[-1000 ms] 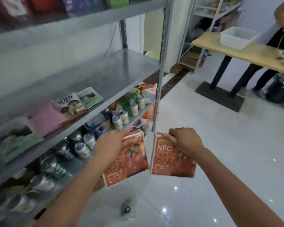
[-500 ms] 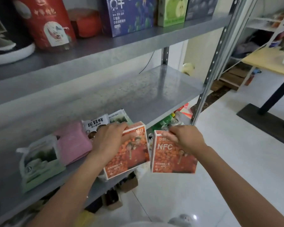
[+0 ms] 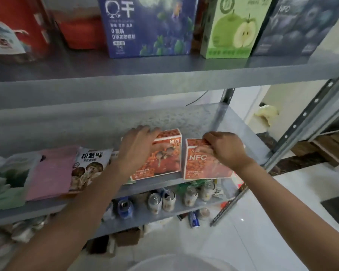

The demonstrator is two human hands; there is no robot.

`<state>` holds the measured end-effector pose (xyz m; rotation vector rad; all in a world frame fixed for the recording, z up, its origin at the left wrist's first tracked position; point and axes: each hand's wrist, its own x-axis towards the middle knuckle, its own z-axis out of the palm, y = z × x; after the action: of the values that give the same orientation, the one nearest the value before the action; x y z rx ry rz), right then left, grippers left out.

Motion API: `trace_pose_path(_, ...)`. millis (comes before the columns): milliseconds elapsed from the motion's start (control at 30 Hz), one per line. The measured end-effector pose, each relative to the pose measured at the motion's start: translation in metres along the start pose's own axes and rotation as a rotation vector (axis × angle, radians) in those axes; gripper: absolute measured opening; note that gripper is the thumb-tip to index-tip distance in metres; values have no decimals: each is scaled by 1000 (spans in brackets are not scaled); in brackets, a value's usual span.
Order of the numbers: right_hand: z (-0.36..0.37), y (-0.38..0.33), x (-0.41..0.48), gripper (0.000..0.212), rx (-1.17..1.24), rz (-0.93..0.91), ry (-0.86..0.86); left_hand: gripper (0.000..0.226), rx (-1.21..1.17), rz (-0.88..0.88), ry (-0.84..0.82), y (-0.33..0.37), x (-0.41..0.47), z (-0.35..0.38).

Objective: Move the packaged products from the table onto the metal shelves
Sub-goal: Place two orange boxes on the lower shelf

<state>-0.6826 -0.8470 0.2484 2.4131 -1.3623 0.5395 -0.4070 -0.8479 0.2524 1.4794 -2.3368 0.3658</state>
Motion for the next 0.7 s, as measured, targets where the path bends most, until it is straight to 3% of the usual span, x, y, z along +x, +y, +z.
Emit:
trace_pose_path(167, 22, 35, 23, 84, 31, -58, -24, 63, 124, -20, -44, 17, 26, 24)
trace_pose_path(267, 31, 44, 31, 83, 55, -92, -16, 67, 152, -13, -38, 18, 31, 31)
trace_pose_path(467, 34, 58, 22, 69, -60, -173, -78, 78, 201, -96, -194, 23, 32, 20)
trace_pose_path(600, 29, 60, -4, 79, -149, -69, 26, 70, 276, 16, 116, 16, 5, 32)
trace_pose_path(700, 34, 53, -16, 74, -168, 17, 96, 72, 383, 22, 201, 16, -19, 45)
